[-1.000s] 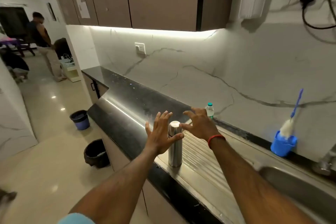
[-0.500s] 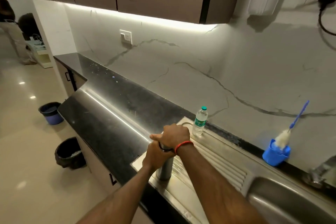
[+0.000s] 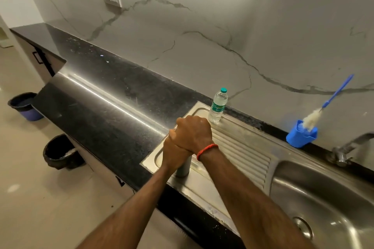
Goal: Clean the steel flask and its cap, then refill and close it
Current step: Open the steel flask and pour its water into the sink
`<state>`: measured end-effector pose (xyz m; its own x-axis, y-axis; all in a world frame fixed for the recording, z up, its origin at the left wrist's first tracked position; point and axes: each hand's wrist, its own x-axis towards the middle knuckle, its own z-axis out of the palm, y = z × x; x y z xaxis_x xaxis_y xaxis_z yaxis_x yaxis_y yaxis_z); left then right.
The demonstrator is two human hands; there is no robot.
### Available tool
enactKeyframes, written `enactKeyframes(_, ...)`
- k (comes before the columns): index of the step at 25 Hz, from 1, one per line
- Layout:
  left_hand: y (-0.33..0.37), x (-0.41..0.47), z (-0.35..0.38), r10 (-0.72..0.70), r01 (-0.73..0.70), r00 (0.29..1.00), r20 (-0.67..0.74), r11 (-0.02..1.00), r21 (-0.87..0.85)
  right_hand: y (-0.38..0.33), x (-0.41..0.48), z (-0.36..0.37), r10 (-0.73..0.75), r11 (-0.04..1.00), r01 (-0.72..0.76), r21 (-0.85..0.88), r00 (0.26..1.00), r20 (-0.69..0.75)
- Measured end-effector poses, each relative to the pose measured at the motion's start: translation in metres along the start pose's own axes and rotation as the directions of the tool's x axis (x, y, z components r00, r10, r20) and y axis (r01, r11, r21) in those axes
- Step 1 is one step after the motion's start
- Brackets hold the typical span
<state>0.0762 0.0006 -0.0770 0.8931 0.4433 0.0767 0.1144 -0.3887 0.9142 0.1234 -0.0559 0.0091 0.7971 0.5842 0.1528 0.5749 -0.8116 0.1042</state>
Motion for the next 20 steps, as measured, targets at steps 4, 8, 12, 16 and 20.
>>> enactKeyframes(4, 0.006, -0.002, -0.003, 0.023, -0.022, 1.0, 0.006, 0.993, -0.116, 0.012, 0.004, 0.003, -0.105, 0.994, 0.104, -0.018, 0.994, -0.039)
enactKeyframes(8, 0.003, -0.002, -0.008, 0.045, -0.045, 0.999, 0.002, 0.988, -0.151, 0.022, 0.007, -0.003, -0.224, 0.972, 0.225, 0.062, 0.974, -0.021)
enactKeyframes(12, -0.007, 0.001, -0.009, 0.006, 0.007, 0.998, 0.061, 0.979, -0.201, 0.032, 0.01, -0.015, -0.447, 0.892, 0.439, 0.106, 0.89, 0.083)
enactKeyframes(16, -0.006, -0.003, -0.007, -0.042, 0.046, 0.999, 0.024, 0.97, -0.238, 0.032, 0.007, -0.044, -0.432, 0.893, 0.382, 0.238, 0.876, 0.213)
enactKeyframes(20, -0.007, -0.005, -0.006, -0.035, 0.043, 0.998, 0.042, 0.975, -0.218, 0.01, 0.007, -0.046, -0.021, 0.999, 0.027, -0.018, 0.964, 0.266)
